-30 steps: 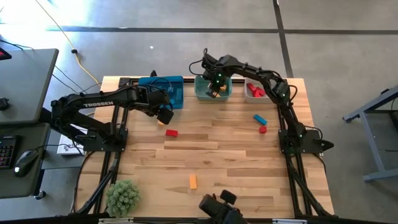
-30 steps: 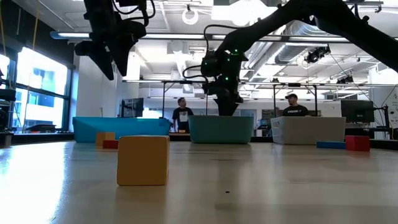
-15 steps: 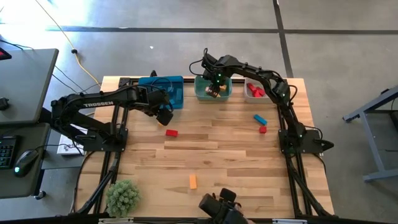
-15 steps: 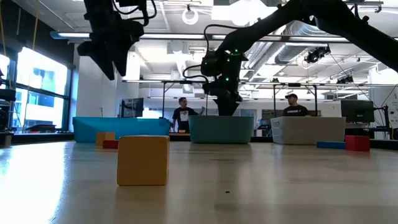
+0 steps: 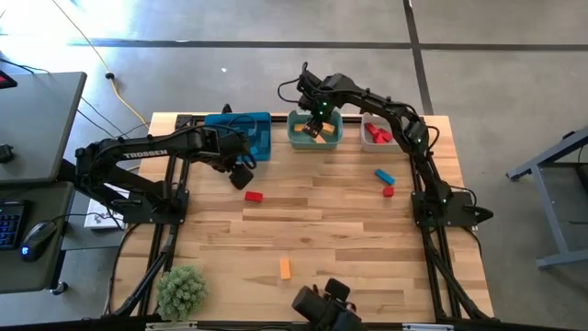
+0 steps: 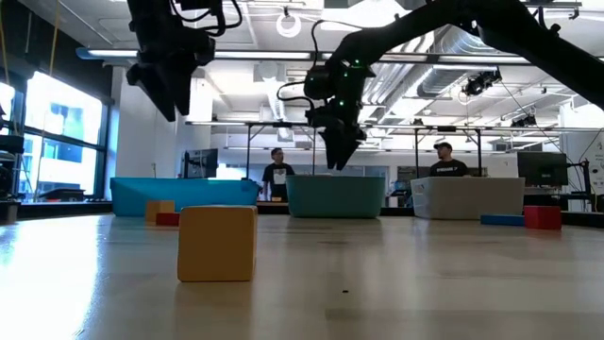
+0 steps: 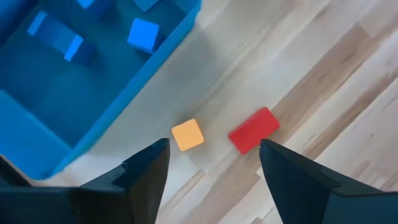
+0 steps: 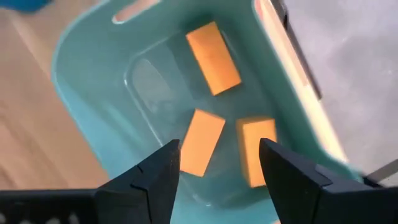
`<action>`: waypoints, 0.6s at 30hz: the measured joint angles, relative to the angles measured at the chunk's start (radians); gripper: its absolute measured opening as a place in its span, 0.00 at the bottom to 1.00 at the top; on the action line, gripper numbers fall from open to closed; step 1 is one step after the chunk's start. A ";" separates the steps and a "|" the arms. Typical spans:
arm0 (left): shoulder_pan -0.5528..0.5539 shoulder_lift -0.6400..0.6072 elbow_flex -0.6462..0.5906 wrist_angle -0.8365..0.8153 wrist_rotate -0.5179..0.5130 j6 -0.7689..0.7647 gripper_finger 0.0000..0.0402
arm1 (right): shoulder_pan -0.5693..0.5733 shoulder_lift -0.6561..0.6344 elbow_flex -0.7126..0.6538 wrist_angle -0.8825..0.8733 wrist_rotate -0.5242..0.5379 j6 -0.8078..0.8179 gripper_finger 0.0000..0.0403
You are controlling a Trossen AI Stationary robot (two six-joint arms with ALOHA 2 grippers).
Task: Sort & place blocks by color
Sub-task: Put the red block into the grey bin
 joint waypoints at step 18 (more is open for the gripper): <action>-0.028 0.041 -0.020 0.074 0.139 0.531 0.61 | 0.060 -0.025 0.016 -0.108 -0.079 0.219 0.51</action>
